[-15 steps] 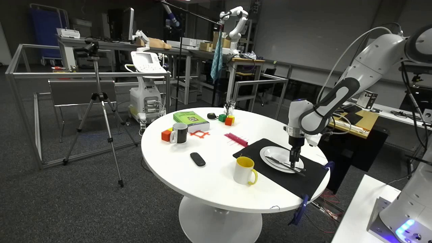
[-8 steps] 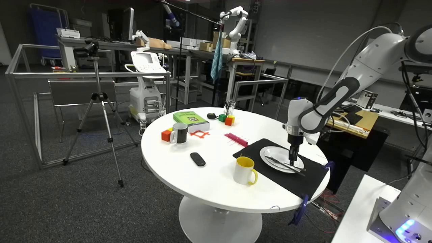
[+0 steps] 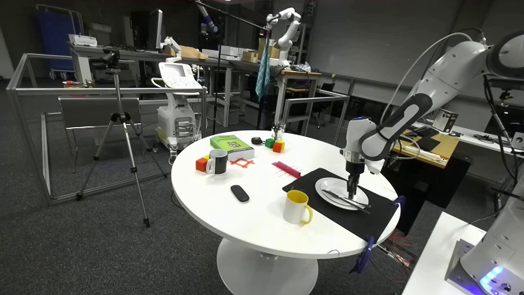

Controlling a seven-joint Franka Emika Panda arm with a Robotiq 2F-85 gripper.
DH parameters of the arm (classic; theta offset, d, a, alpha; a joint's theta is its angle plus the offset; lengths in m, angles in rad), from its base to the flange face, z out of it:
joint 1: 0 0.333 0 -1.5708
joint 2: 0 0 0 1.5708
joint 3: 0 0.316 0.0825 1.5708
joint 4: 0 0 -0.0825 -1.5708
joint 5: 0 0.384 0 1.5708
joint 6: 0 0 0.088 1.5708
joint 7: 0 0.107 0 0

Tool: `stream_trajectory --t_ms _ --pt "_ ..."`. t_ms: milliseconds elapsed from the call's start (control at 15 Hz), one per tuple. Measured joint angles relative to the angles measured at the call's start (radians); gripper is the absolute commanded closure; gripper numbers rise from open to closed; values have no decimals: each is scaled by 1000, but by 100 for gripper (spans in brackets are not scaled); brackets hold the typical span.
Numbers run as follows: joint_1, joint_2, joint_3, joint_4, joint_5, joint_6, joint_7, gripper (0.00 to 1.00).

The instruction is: Move the knife to the left of the fork

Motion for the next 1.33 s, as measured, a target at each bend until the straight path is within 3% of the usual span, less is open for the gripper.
stream_trajectory --t_ms 467,533,600,667,1333 --pt "3 55 0 43 -3 0 0 67" --pt "4 61 0 48 -4 0 0 74" --pt "4 68 0 53 -5 0 0 92" --pt "5 74 0 57 -6 0 0 98" --pt "11 86 -2 71 -17 0 0 98"
